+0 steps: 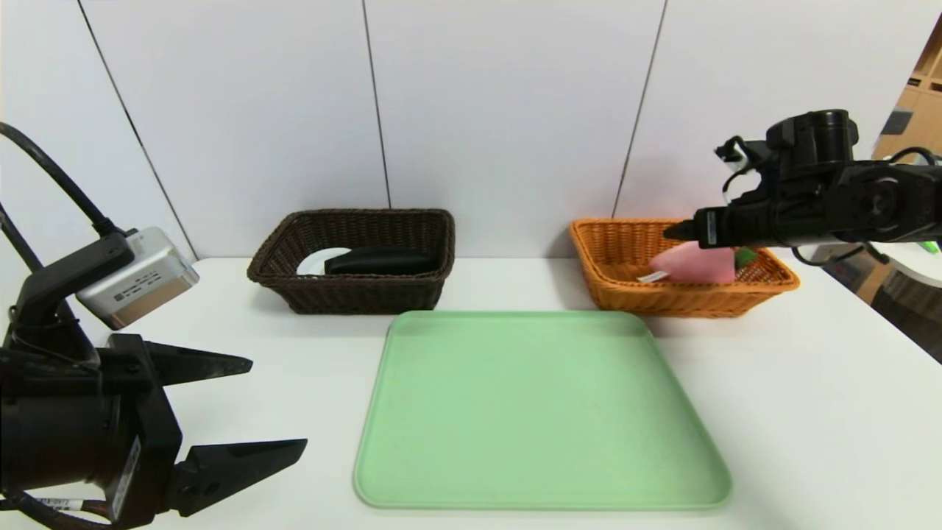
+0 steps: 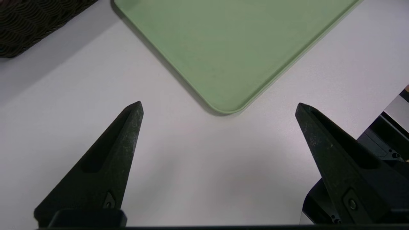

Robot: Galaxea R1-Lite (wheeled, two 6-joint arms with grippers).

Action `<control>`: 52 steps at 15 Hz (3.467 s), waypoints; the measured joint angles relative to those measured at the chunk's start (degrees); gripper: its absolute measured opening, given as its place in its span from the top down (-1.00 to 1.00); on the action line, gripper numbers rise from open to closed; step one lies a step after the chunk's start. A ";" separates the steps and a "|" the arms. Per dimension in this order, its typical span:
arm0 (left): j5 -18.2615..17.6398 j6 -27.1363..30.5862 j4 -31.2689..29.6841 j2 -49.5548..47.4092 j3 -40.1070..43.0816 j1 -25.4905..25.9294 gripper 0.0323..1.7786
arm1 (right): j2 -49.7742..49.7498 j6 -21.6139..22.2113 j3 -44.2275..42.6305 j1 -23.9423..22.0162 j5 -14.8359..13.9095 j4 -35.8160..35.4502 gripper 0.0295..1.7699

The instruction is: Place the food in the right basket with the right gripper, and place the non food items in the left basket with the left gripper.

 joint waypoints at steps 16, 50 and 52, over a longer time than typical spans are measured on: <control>16.01 -5.18 4.24 -7.39 -2.78 9.59 -0.90 | -37.97 0.67 16.34 4.02 -0.20 16.58 -0.91; 13.97 0.62 4.46 -55.32 31.12 27.51 -0.90 | -98.77 0.17 47.93 -2.29 1.77 30.22 -0.91; 14.37 0.22 3.58 -57.31 31.72 27.61 -0.90 | -101.22 0.11 47.91 -2.19 1.76 28.89 -0.91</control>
